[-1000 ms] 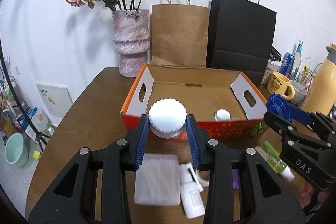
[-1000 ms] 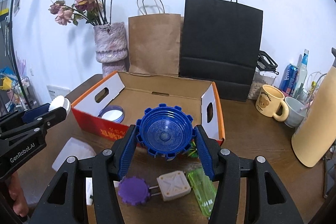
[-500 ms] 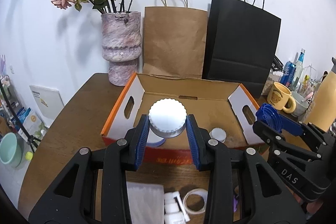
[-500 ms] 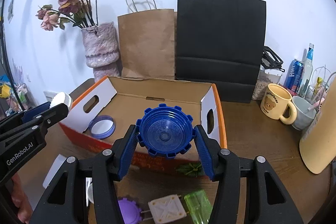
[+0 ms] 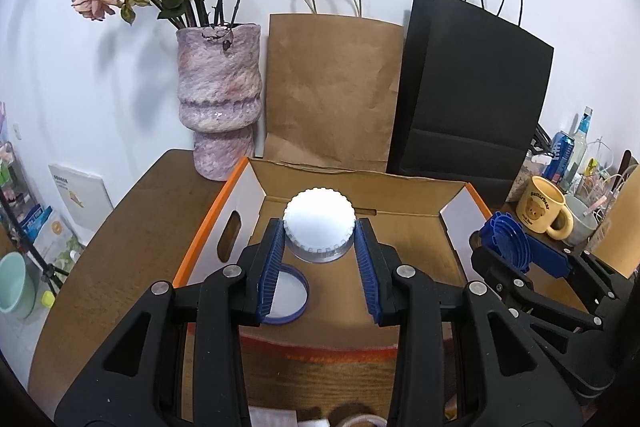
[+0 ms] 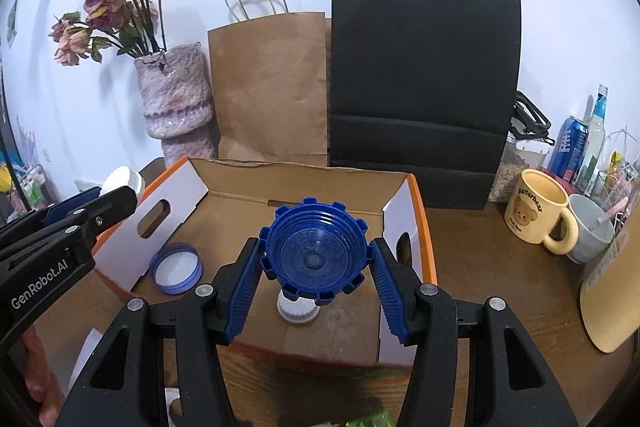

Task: Organize rigid objects
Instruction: 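Carry the white cap and blue cap into the red box with both grippers, then open the left gripper releasing the white cap while the right gripper releases the blue cap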

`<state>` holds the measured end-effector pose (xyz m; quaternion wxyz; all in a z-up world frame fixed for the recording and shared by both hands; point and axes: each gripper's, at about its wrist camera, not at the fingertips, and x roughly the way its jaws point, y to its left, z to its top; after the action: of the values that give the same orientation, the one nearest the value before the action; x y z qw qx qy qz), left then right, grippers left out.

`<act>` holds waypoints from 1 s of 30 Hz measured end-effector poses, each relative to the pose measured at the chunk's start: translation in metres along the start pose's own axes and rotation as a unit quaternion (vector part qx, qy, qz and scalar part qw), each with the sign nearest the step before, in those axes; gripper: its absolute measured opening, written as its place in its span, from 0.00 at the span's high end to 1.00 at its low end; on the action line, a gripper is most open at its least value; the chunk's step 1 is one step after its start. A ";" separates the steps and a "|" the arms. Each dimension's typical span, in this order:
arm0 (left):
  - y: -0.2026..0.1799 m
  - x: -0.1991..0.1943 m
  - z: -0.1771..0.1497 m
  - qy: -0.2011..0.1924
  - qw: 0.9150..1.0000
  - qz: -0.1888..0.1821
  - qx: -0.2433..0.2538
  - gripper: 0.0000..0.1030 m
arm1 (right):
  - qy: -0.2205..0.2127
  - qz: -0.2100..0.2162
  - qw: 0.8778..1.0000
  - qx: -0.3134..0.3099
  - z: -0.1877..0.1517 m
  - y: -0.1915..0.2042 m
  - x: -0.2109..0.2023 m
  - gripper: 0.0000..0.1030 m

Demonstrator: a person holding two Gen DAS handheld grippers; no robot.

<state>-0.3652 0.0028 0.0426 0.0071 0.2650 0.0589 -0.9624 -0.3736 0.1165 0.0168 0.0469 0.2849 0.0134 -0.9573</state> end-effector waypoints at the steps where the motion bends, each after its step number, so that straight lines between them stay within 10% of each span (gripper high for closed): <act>1: 0.000 0.002 0.001 0.001 1.000 0.001 0.000 0.69 | 0.001 0.000 1.000 -0.001 0.001 0.000 0.002 0.42; 27: 0.006 0.056 0.007 0.059 0.998 0.010 0.008 0.69 | 0.050 0.001 0.999 -0.010 0.004 -0.007 0.050 0.42; 30: 0.010 0.058 0.006 0.063 0.998 0.020 0.000 0.58 | 0.054 -0.008 0.998 -0.010 0.004 -0.007 0.051 0.30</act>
<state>-0.4180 -0.0067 0.0174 0.0224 0.3266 0.0540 -0.9434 -0.4190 0.1190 -0.0080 0.0412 0.3360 0.0282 -0.9405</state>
